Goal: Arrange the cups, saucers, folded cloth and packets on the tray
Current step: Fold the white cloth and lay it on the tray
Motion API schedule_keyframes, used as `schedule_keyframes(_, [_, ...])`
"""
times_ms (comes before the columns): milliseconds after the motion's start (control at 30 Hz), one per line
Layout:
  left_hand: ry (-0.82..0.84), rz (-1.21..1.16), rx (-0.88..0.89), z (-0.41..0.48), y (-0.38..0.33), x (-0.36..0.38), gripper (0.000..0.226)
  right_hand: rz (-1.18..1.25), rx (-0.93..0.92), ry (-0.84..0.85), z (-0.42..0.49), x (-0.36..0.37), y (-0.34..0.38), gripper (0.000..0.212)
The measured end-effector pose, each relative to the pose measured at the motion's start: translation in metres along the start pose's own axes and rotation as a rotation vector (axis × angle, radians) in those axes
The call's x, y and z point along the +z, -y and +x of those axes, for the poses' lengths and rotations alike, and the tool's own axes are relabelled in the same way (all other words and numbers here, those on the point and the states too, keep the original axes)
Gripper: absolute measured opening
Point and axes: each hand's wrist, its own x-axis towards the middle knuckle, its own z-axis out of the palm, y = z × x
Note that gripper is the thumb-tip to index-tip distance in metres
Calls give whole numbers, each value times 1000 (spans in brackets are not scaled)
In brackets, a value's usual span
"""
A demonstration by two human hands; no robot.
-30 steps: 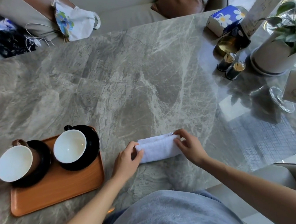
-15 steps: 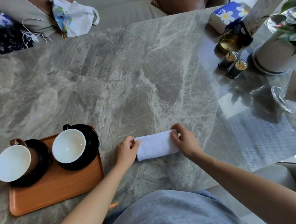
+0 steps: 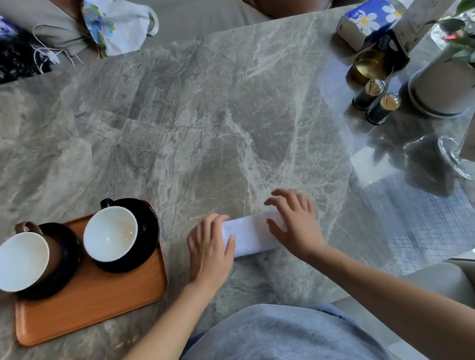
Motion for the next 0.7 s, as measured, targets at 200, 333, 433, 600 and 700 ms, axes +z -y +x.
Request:
schedule_keyframes(200, [211,258,227,-4,-2,16,56,-168,-187,295,-7,11,0,56])
schedule_keyframes(333, [303,288,169,-2,6,21,60,-172,-151,323,-9,13,-7,60])
schedule_keyframes(433, [342,313,135,-7,11,22,62,-151,-147,330,-12,16,-12,62])
schedule_keyframes(600, [360,315,135,-8,11,24,64,-139,-117,369,-15,23,-20,65])
schedule_keyframes(700, [375,309,124,-6,12,26,65,-181,-134,401,-10,25,-23,66])
